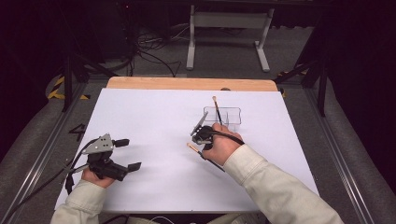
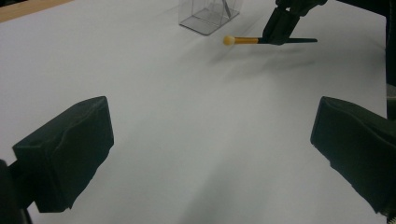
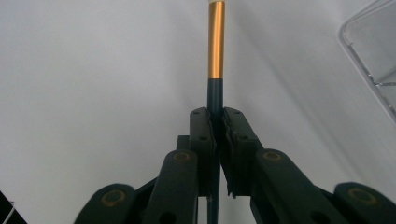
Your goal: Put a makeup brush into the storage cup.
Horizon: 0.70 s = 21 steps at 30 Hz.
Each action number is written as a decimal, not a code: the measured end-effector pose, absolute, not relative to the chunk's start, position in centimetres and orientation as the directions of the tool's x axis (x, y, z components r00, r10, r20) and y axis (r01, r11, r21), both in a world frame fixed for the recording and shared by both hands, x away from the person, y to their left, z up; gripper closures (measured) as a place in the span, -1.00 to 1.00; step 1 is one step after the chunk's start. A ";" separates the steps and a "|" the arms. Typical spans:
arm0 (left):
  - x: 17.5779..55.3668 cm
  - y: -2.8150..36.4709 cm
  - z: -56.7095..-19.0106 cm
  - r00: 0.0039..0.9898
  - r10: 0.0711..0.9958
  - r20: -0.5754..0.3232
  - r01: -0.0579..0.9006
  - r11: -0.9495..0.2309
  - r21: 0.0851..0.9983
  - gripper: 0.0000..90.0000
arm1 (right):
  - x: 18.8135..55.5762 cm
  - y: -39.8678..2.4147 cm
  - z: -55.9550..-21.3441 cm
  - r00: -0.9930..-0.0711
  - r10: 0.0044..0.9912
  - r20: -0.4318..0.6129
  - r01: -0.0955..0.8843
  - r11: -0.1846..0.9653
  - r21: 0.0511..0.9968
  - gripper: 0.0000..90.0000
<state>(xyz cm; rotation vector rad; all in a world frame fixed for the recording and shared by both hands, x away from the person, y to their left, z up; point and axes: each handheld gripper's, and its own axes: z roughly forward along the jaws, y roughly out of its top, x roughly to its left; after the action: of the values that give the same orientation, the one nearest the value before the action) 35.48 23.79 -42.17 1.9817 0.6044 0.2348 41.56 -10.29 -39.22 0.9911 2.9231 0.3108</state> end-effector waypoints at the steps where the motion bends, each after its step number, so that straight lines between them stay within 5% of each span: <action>1: 35.5 23.8 -42.2 0.858 0.505 -0.093 0.309 -0.362 0.880 -1.00 | 41.5 -10.3 -39.0 -0.798 0.603 0.024 0.594 0.777 0.209 0.86; 21: 35.3 23.5 -43.0 0.844 0.528 -0.093 0.279 -0.283 0.918 -1.00 | 40.9 -12.2 -35.6 -0.840 0.542 0.036 0.503 0.751 0.429 0.86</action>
<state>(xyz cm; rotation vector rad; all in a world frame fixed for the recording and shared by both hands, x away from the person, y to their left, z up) 35.28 23.47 -43.01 1.8825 0.6047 0.2734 40.95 -12.21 -35.57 0.8535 2.8541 0.6596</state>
